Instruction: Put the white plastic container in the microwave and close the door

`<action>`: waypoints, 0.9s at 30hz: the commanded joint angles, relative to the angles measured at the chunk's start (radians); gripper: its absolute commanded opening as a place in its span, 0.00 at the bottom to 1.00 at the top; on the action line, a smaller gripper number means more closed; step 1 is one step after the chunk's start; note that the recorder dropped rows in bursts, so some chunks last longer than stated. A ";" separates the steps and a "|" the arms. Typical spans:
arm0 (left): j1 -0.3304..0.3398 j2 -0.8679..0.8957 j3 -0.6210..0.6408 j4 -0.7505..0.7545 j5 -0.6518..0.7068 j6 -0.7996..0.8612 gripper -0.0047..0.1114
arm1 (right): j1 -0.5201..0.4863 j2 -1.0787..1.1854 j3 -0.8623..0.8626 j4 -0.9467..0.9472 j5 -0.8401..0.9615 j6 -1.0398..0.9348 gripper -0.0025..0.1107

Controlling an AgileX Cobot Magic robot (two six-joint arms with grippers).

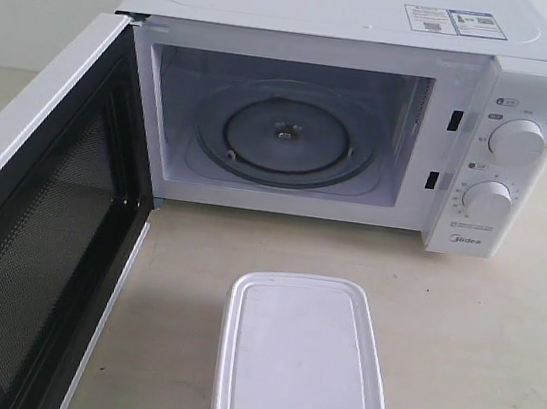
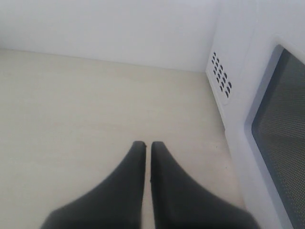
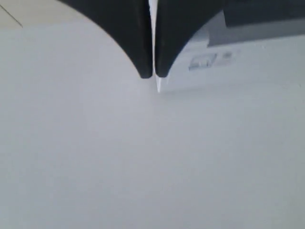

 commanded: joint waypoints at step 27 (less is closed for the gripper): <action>0.002 -0.003 0.003 0.005 -0.008 -0.005 0.08 | 0.003 0.732 -0.450 -0.063 -0.595 0.145 0.02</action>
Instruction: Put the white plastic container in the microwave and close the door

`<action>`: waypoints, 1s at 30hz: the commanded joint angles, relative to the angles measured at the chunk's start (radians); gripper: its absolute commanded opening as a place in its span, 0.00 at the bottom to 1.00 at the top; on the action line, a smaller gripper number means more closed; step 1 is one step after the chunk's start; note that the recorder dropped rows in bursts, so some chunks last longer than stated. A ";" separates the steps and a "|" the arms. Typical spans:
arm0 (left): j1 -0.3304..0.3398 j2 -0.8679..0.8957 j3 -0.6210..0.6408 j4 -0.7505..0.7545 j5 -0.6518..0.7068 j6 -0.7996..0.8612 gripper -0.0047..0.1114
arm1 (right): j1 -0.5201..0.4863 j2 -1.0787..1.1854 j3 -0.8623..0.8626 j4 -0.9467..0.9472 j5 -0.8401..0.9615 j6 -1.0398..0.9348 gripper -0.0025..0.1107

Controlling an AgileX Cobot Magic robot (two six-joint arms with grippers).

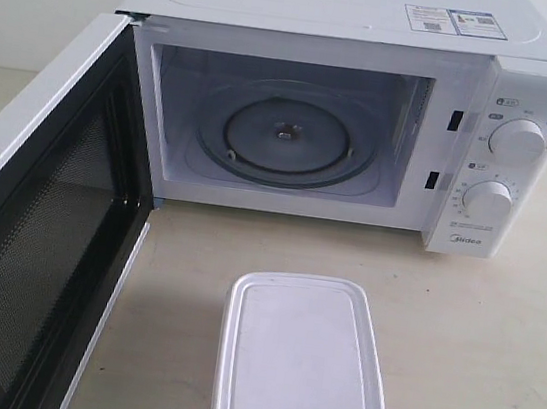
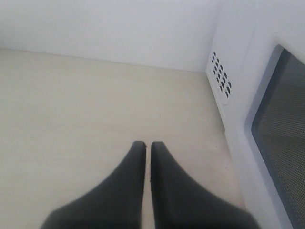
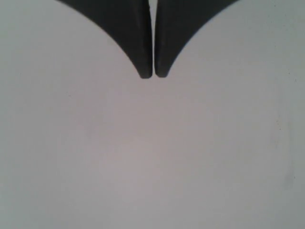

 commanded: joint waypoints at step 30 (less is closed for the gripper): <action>0.002 -0.003 0.003 0.005 -0.008 -0.005 0.08 | 0.184 0.420 0.567 -0.773 -0.362 1.105 0.02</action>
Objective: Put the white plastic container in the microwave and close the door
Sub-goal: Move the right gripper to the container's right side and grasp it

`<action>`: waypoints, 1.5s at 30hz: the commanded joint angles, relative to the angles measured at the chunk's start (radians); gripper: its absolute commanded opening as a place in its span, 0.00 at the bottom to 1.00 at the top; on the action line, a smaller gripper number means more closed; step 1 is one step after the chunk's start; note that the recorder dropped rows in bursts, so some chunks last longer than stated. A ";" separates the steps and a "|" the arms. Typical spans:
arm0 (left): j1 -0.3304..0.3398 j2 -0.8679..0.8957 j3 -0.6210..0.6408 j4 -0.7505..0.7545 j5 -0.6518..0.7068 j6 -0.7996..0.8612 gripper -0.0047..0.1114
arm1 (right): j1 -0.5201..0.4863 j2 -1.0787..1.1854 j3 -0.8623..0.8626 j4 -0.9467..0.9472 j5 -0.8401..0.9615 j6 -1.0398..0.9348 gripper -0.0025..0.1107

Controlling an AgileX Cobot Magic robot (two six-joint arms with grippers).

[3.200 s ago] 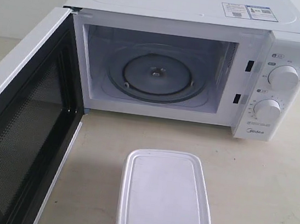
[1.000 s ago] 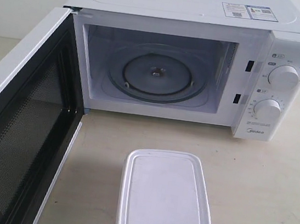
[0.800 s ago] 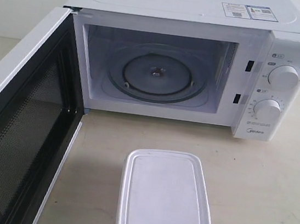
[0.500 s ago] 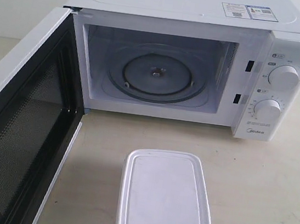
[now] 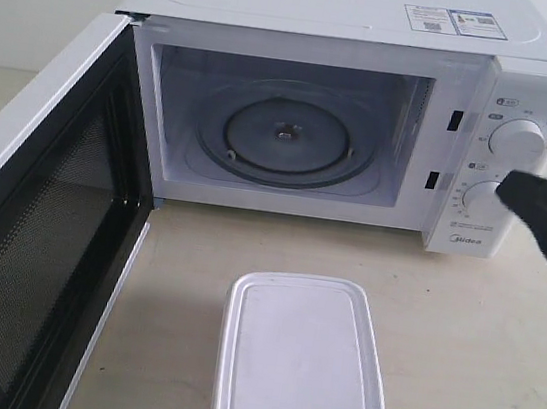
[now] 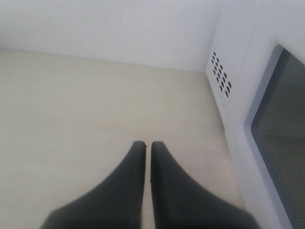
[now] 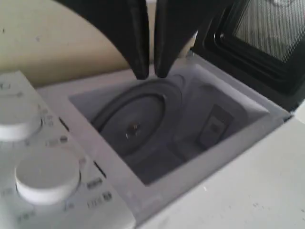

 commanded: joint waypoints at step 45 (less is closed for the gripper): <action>0.002 -0.003 0.003 0.005 -0.008 -0.005 0.08 | -0.060 0.747 -0.084 -0.673 -0.345 0.342 0.45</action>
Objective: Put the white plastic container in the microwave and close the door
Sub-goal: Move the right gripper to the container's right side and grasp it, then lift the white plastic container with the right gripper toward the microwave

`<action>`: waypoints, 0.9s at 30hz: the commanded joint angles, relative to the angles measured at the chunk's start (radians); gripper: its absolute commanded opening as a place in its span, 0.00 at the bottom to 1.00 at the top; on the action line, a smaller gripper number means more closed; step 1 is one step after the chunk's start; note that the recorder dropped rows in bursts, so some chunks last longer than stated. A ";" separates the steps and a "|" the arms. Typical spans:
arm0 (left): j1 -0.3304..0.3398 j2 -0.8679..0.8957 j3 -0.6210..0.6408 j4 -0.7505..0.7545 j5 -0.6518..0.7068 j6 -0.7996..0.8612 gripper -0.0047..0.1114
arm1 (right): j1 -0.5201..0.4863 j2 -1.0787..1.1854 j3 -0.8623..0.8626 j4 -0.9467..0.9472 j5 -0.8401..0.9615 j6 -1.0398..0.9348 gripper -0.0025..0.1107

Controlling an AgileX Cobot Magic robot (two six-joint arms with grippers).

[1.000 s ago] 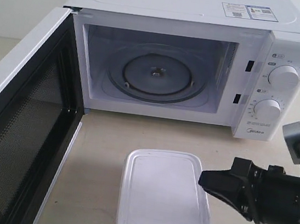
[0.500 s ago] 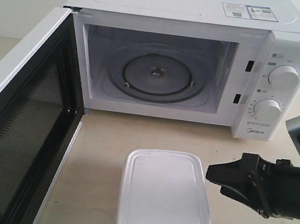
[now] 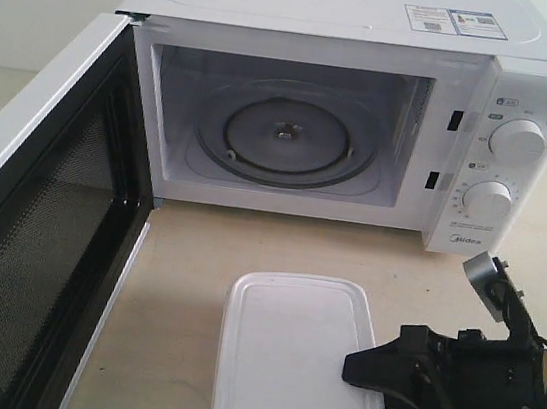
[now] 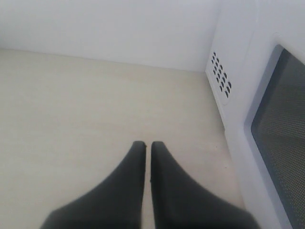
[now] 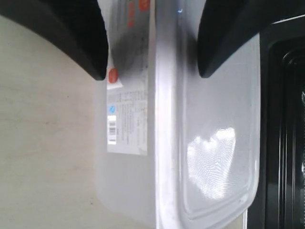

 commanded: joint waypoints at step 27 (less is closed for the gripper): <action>0.002 -0.003 0.003 0.005 -0.008 -0.005 0.08 | 0.002 -0.099 0.001 0.075 -0.056 -0.077 0.02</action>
